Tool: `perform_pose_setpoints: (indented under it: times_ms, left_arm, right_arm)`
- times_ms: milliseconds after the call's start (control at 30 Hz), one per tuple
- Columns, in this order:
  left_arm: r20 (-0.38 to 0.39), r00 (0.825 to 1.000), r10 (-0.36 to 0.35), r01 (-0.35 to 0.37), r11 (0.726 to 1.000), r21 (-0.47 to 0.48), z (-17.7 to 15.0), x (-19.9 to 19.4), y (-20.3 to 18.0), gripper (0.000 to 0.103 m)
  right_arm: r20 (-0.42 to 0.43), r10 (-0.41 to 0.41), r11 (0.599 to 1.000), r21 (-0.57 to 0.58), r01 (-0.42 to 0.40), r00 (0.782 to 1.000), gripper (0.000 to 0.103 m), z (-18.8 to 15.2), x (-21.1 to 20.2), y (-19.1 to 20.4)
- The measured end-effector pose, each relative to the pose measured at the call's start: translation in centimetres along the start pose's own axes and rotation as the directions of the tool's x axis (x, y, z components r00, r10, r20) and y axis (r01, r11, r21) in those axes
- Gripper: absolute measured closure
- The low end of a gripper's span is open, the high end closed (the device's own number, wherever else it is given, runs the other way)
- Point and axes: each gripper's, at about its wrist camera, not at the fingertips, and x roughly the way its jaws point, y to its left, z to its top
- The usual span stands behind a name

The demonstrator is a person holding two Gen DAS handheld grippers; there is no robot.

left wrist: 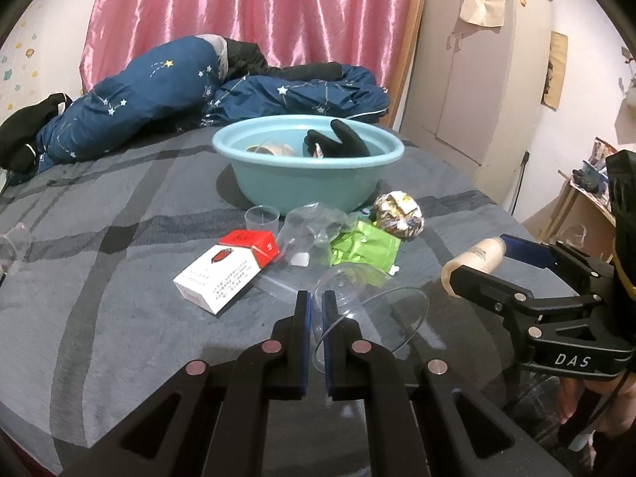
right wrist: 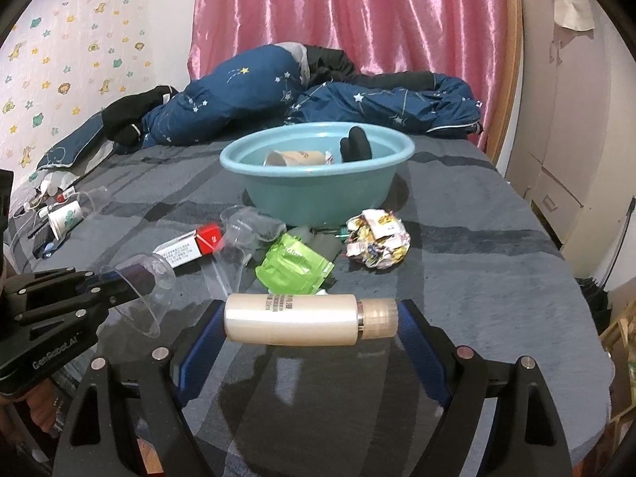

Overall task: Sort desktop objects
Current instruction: 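Carry the bottle with the right gripper while the left gripper carries the clear cup over the basin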

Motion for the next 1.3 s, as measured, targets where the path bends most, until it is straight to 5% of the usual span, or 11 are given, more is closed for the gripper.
perform_pose_setpoints:
  times_ms: [1300]
  left_arm:
    - [0.037,0.997,-0.061,0.056,0.991,0.122,8.7,-1.9,-3.0,0.098]
  right_arm:
    - [0.108,-0.022,0.999,0.048,0.017,0.994,0.015,9.5,-6.2,-1.9]
